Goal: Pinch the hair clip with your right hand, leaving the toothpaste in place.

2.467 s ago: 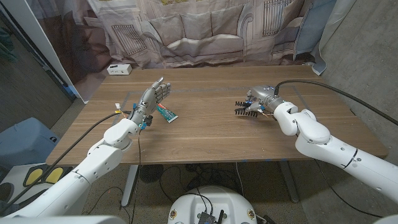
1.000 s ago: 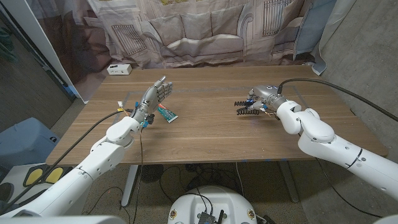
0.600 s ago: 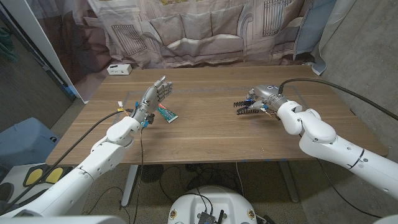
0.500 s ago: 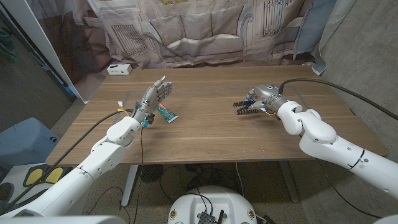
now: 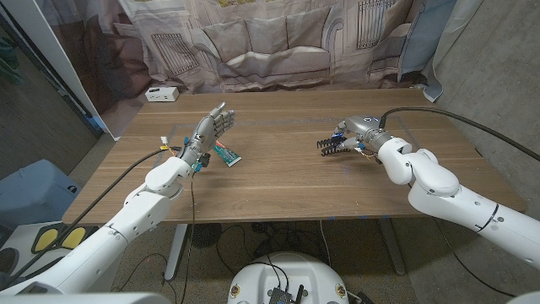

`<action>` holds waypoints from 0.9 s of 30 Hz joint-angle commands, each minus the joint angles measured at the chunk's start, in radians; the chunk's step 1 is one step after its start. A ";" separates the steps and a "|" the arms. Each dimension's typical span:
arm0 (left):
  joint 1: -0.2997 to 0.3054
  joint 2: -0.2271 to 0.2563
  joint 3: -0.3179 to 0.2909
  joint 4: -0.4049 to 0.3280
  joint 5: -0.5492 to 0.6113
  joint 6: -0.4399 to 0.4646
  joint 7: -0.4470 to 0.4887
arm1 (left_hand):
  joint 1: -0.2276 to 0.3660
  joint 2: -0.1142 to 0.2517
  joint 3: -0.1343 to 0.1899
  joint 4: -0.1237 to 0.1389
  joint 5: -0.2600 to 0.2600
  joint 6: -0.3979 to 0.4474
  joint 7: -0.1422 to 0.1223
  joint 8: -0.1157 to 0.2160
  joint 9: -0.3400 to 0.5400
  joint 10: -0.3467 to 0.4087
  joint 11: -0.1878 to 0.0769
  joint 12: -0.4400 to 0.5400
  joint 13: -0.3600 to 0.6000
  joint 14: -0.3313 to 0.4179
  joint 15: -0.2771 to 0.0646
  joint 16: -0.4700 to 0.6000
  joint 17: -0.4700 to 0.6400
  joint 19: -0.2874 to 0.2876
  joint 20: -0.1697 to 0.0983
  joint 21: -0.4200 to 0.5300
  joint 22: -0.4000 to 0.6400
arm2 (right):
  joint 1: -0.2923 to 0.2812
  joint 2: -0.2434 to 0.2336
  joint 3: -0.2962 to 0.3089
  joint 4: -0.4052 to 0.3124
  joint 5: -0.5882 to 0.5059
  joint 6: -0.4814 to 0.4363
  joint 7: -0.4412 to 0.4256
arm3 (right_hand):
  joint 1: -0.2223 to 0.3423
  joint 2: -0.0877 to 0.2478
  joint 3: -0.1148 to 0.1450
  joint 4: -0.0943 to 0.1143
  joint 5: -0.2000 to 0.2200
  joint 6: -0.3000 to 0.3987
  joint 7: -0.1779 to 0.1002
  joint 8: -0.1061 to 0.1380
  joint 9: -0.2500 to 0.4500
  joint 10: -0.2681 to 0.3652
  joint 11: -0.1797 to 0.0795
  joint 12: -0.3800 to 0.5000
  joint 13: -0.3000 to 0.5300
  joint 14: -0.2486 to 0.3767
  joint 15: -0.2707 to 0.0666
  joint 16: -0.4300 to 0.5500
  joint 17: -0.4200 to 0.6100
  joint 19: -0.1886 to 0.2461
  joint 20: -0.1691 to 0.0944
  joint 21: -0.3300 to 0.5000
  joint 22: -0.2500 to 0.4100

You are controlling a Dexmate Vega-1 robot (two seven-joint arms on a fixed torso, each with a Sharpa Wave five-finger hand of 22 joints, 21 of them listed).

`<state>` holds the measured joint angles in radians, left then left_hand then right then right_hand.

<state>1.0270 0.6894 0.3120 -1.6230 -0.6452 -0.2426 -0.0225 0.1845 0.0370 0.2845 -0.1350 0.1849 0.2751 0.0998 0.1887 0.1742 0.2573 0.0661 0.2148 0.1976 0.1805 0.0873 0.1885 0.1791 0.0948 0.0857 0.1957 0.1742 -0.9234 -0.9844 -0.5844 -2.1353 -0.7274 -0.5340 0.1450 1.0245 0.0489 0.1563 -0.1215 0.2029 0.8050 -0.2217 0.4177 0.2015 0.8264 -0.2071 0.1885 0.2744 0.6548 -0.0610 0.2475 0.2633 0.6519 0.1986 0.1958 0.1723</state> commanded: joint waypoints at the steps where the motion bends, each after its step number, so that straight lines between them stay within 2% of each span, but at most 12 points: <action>1: -0.004 -0.002 0.002 0.005 -0.003 0.002 -0.005 | 0.010 0.004 0.008 0.003 -0.002 0.007 0.004 0.000 0.005 0.007 -0.001 -0.001 0.002 0.001 0.000 0.000 0.002 -0.004 0.001 0.000 0.005 | 0.001 -0.012 0.005 -0.017 -0.007 -0.001 0.023 | -0.013 -0.001 -0.002 -0.002 -0.002 -0.012 -0.001 -0.010 0.001 -0.014 -0.005 -0.003 -0.001 -0.010 -0.056 -0.003 0.006 0.000 0.009 -0.003 0.003; 14: -0.007 -0.008 0.005 0.014 -0.004 -0.002 -0.008 | 0.010 0.005 0.009 0.003 -0.002 0.005 0.003 -0.001 0.005 0.005 -0.002 -0.002 0.002 0.000 0.001 0.000 0.002 -0.005 0.003 0.000 0.005 | -0.004 -0.020 0.013 -0.032 -0.012 -0.003 0.036 | -0.022 -0.002 -0.003 -0.003 -0.003 -0.022 -0.001 -0.024 -0.001 -0.030 -0.004 -0.002 -0.008 -0.023 -0.054 -0.007 0.004 -0.004 0.012 -0.003 0.003; 27: -0.009 -0.009 0.006 0.017 -0.002 -0.005 -0.007 | 0.010 0.005 0.009 0.003 -0.002 0.007 0.004 0.000 0.005 0.006 -0.004 -0.002 0.002 0.000 -0.001 0.000 0.002 -0.007 0.003 0.000 0.005 | -0.036 -0.020 0.035 -0.037 0.001 0.000 -0.013 | -0.036 -0.007 -0.006 -0.006 -0.004 -0.067 0.000 -0.059 -0.004 -0.087 -0.002 -0.008 -0.019 -0.056 -0.042 -0.014 0.005 -0.009 0.014 -0.002 0.004</action>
<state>1.0198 0.6813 0.3165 -1.6085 -0.6473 -0.2439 -0.0289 0.1845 0.0370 0.2845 -0.1349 0.1849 0.2751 0.0999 0.1887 0.1742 0.2573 0.0661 0.2148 0.1976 0.1805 0.0873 0.1885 0.1791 0.0949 0.0857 0.1956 0.1742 -0.9381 -1.0038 -0.5643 -2.1680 -0.7371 -0.5370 0.1699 0.9956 0.0408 0.1549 -0.1228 0.2010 0.7475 -0.2215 0.3629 0.1944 0.7489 -0.2081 0.1806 0.2552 0.6061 -0.0550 0.2399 0.2674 0.6446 0.2058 0.1960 0.1748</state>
